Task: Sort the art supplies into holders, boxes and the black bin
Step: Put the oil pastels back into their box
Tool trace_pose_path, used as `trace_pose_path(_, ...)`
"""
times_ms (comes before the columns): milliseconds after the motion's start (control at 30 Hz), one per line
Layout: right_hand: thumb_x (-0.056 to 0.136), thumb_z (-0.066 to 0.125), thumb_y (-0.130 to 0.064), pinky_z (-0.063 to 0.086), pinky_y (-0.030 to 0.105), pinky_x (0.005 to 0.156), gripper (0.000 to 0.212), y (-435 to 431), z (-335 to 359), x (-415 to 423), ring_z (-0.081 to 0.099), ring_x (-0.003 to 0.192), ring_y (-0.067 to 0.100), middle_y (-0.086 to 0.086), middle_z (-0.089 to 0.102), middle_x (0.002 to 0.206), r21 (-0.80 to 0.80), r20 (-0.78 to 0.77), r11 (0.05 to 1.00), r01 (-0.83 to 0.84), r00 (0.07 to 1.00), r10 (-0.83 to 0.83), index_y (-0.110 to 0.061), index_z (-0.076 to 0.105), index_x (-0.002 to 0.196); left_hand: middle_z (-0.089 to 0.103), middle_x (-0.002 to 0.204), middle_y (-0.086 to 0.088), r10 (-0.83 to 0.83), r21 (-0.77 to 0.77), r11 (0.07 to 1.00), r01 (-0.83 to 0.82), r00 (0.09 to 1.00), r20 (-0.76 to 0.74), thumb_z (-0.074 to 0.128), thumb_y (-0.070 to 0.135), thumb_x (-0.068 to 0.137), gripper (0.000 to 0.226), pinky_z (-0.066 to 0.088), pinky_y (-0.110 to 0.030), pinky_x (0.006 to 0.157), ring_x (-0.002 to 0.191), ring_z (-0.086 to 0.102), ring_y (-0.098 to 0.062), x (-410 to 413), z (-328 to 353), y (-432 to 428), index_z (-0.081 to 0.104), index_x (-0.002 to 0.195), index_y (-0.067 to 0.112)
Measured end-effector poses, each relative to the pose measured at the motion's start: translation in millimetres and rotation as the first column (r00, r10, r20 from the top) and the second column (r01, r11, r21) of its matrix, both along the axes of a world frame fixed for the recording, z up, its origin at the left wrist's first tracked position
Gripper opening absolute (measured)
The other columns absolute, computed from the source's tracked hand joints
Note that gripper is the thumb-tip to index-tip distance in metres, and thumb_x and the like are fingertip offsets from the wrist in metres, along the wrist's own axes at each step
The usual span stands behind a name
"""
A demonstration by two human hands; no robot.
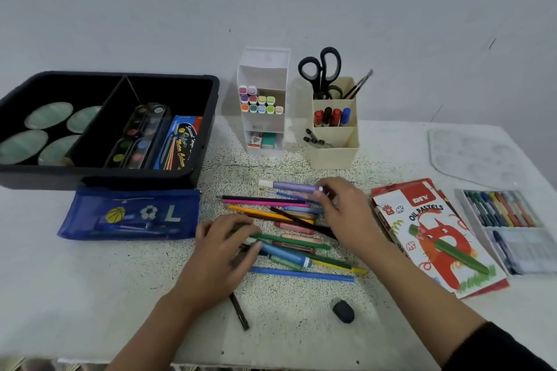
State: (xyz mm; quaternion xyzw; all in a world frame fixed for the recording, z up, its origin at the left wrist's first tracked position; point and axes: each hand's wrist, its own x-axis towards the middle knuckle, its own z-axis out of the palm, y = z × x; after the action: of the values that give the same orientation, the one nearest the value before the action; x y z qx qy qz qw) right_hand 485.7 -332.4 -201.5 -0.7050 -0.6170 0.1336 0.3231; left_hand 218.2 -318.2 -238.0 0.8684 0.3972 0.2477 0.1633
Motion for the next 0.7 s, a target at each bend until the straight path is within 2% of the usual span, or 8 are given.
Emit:
trace_pose_path(100,0.1,0.058,-0.027,0.039,0.027,0.069,0.016,7,-8,6,0.053,0.085,0.014,-0.007,0.058,0.093,0.008,0.031,0.996,0.087,0.996,-0.087,-0.016,0.067,0.107,0.053,0.124,0.018,0.004,0.028,1.0,-0.003,1.0,-0.015,0.051,0.044,0.096,0.027,0.023,-0.035,0.101,0.121,0.046,-0.002,3,-3,1,0.064,0.117,0.034)
trace_pose_path(200,0.098,0.06,-0.029,0.048,0.033,0.073,0.02,10,-12,12,0.055,0.086,0.018,-0.004,0.057,0.094,0.028,0.135,0.991,0.134,0.981,-0.137,-0.014,0.07,0.108,0.053,0.117,0.018,0.0,0.071,0.997,-0.001,1.0,0.016,0.052,0.038,0.096,0.016,0.024,-0.037,0.097,0.112,0.05,-0.003,11,1,9,0.066,0.102,0.033)
trace_pose_path(300,0.095,0.064,-0.024,0.047,0.03,0.069,0.019,9,-10,15,0.055,0.083,0.017,0.0,0.055,0.105,0.035,0.172,0.989,0.142,0.974,-0.146,-0.016,0.069,0.111,0.056,0.112,0.015,0.013,0.103,0.995,-0.014,1.0,0.019,0.05,0.04,0.098,0.021,0.026,-0.036,0.095,0.109,0.051,-0.006,24,9,17,0.069,0.099,0.03)
trace_pose_path(367,0.093,0.065,-0.017,0.041,0.026,0.065,0.017,7,-9,15,0.052,0.076,0.014,0.0,0.052,0.109,0.049,0.161,0.995,0.089,0.982,-0.095,-0.018,0.066,0.11,0.056,0.113,0.013,-0.005,0.077,0.997,0.005,1.0,-0.006,0.049,0.044,0.098,0.027,0.025,-0.035,0.095,0.111,0.05,-0.007,38,15,23,0.07,0.106,0.029)
trace_pose_path(433,0.092,0.065,-0.011,0.039,0.025,0.064,0.014,5,-7,13,0.048,0.075,0.009,-0.003,0.054,0.104,0.06,0.17,0.998,-0.012,0.985,0.002,-0.018,0.067,0.103,0.055,0.113,0.016,-0.047,-0.003,0.999,0.046,0.998,-0.042,0.047,0.05,0.098,0.032,0.025,-0.036,0.094,0.112,0.047,-0.006,53,20,28,0.07,0.111,0.032)
trace_pose_path(533,0.091,0.065,-0.008,0.048,0.031,0.077,0.018,3,-7,11,0.053,0.09,0.016,-0.002,0.062,0.098,0.006,0.236,0.992,-0.129,0.964,0.124,-0.014,0.073,0.106,0.053,0.109,0.018,-0.082,-0.043,0.996,0.077,0.99,-0.113,0.05,0.048,0.099,0.027,0.028,-0.037,0.094,0.108,0.047,-0.005,70,22,34,0.068,0.117,0.038)
trace_pose_path(600,0.091,0.064,-0.01,0.047,0.033,0.081,0.024,3,-9,11,0.055,0.095,0.019,-0.001,0.063,0.099,-0.023,0.26,0.988,-0.156,0.953,0.157,-0.014,0.073,0.113,0.054,0.106,0.019,-0.075,-0.058,0.996,0.069,0.99,-0.123,0.055,0.048,0.098,0.023,0.028,-0.037,0.094,0.103,0.048,-0.004,74,24,40,0.069,0.114,0.039)
trace_pose_path(700,0.094,0.064,-0.014,0.044,0.03,0.075,0.022,7,-8,15,0.055,0.094,0.02,0.0,0.061,0.097,-0.068,0.244,0.988,-0.139,0.958,0.152,-0.014,0.073,0.114,0.055,0.099,0.02,-0.079,-0.107,0.992,0.063,0.984,-0.158,0.058,0.055,0.094,0.023,0.027,-0.038,0.093,0.098,0.051,-0.004,76,31,51,0.07,0.104,0.037)
